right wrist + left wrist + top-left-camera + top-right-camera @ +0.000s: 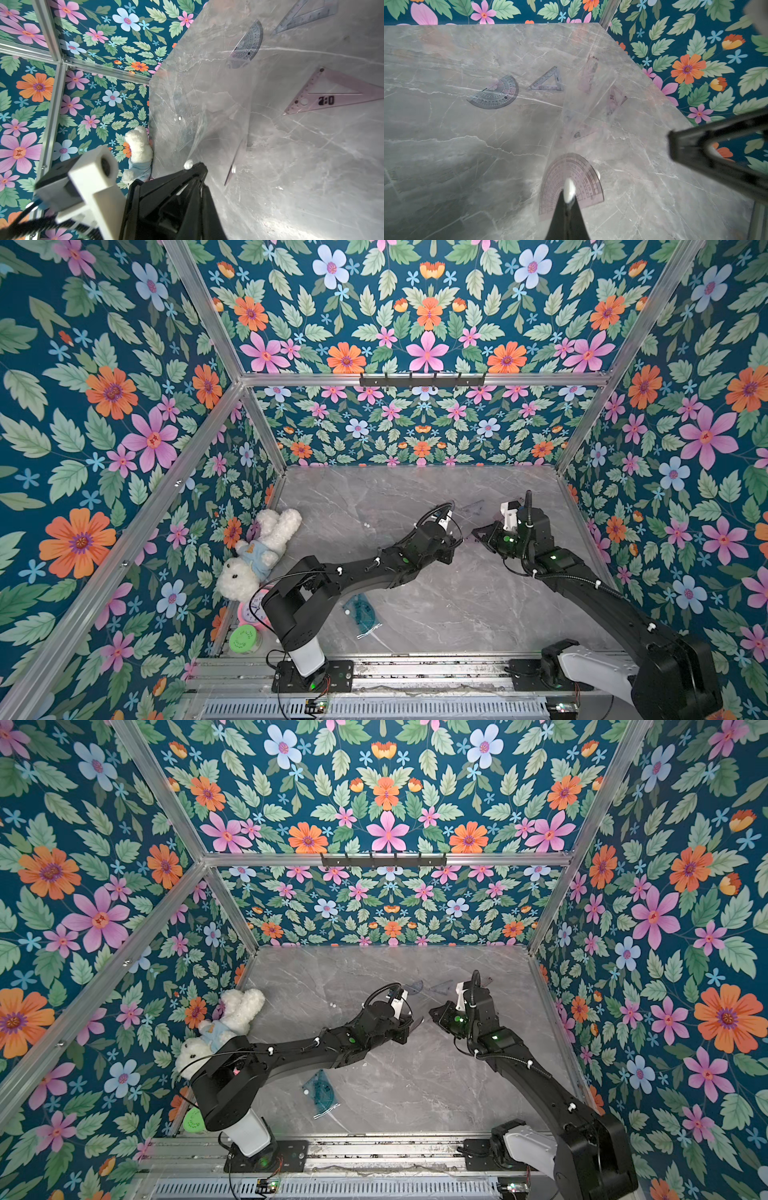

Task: Open the ruler set and take out the ruler
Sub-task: Take out the ruler from the ruler set bag.

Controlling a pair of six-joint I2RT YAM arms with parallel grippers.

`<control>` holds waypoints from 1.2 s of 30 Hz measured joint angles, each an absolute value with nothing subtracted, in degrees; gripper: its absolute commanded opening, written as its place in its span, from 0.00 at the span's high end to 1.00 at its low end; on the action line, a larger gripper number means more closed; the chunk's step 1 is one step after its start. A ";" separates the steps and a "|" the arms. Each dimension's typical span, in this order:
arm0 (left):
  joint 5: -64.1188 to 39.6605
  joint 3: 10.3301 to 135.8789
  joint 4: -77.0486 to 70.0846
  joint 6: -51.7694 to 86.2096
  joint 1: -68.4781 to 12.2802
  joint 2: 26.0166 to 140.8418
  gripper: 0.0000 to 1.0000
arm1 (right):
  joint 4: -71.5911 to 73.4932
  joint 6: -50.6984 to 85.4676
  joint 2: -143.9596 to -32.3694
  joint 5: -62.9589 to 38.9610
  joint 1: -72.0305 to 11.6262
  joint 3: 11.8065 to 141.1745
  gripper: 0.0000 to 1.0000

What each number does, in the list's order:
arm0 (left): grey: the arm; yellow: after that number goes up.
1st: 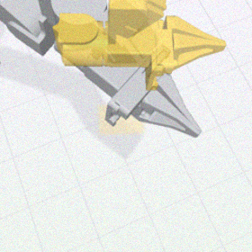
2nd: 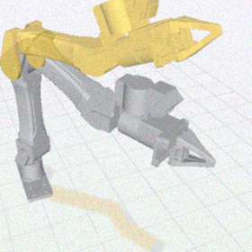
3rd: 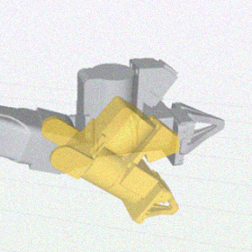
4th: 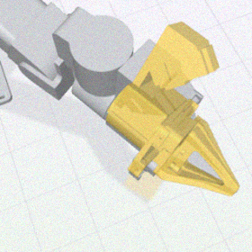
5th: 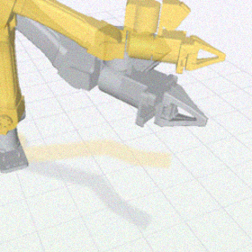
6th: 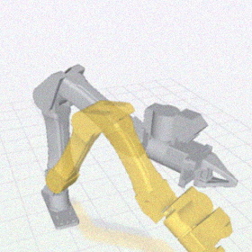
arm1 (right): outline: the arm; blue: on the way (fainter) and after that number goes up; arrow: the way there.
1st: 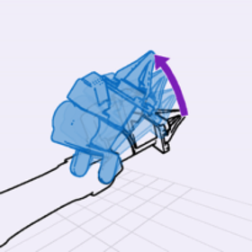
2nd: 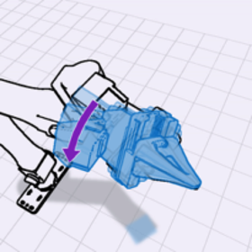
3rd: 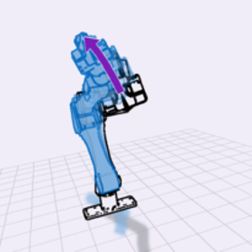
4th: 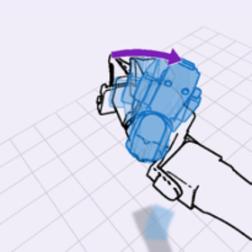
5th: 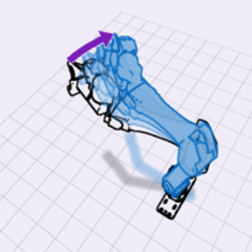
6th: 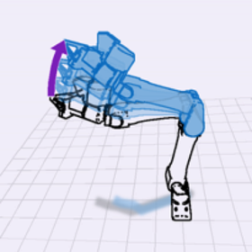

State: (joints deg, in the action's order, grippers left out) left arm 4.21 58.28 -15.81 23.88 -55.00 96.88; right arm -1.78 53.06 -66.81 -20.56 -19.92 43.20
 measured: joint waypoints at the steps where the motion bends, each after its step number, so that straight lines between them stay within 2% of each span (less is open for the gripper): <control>1: 4.21 58.35 -15.86 23.88 -55.22 96.66 1.00 | -1.41 53.43 -67.57 -20.53 -20.32 43.44 0.94; 7: 4.32 58.50 -15.86 23.86 -56.25 95.70 1.00 | -0.16 53.58 -71.37 -20.32 -21.69 44.95 0.92; 14: 4.16 58.48 -15.84 23.66 -56.82 94.61 1.00 | -0.86 52.01 -71.96 -17.37 -21.80 44.93 0.77; 24: 4.16 57.45 -15.84 23.64 -57.14 93.08 1.00 | -1.91 49.78 -73.89 -14.87 -21.80 44.10 0.73; 36: 4.12 56.62 -15.86 23.62 -57.47 92.40 1.00 | -3.42 46.06 -73.67 -13.06 -23.22 45.54 0.63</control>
State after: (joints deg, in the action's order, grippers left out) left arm 4.12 56.62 -15.86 23.62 -57.47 92.40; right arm -3.42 46.06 -73.67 -13.06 -23.22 45.54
